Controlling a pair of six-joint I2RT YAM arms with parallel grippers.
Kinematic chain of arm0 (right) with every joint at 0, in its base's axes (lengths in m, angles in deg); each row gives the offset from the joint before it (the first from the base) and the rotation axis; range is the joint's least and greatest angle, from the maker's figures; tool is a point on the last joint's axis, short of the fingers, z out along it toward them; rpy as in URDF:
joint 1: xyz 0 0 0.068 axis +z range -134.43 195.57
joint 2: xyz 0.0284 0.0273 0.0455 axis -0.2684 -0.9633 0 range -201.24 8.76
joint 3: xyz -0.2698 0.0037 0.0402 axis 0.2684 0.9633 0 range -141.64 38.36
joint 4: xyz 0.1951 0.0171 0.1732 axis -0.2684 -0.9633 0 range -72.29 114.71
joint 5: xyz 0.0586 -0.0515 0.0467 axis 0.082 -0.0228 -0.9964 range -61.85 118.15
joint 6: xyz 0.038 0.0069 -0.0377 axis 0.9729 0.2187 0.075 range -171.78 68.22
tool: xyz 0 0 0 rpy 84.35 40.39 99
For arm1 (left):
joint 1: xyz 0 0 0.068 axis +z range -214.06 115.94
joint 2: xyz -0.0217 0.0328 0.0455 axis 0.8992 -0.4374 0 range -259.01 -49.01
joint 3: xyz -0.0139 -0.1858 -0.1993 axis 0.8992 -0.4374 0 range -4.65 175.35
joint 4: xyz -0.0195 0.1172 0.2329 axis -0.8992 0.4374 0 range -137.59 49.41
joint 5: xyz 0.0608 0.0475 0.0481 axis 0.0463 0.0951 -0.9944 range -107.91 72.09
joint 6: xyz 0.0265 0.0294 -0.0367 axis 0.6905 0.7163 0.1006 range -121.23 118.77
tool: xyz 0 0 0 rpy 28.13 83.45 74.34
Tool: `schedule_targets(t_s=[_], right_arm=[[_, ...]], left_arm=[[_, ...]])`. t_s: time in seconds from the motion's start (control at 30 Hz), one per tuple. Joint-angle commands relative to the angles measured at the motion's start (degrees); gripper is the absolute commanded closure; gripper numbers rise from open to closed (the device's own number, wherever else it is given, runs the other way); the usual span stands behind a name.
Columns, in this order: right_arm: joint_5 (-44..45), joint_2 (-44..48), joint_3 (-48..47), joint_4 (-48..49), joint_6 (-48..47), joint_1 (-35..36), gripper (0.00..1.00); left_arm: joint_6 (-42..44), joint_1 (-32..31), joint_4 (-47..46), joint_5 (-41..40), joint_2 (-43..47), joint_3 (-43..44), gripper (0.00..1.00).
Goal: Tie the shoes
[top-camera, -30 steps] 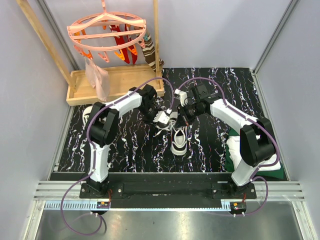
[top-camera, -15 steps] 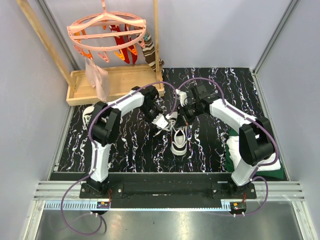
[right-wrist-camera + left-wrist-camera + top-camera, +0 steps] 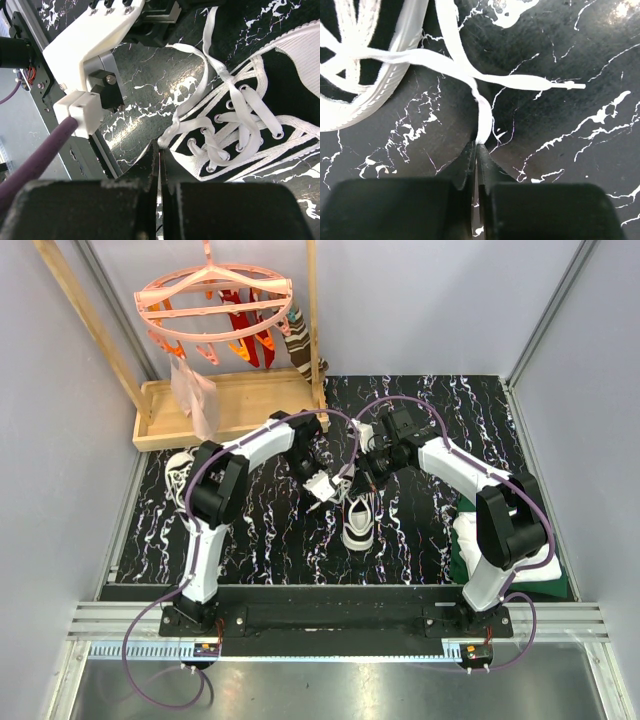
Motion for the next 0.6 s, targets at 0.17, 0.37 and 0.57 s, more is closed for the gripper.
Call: schedule_targets(t_s=[0.17,0.37,0.57], right_arm=[[1.5,-0.6,-1.8,1.9,0.8,-0.3,1.00],[3.5,-0.3,-1.6,3.1,1.7,-0.2,1.00],[5.0,0.2,-1.7,4.5,3.4,-0.6,1.00]], left_arm=[[-10.4,1.1,-5.1,7.1,16.7,-8.9,1.00],[-10.7,2.6,-3.1,7.6,26.4,-15.6,1.00],[-8.0,2.8,5.5,7.8,33.1,-19.7,1.00]])
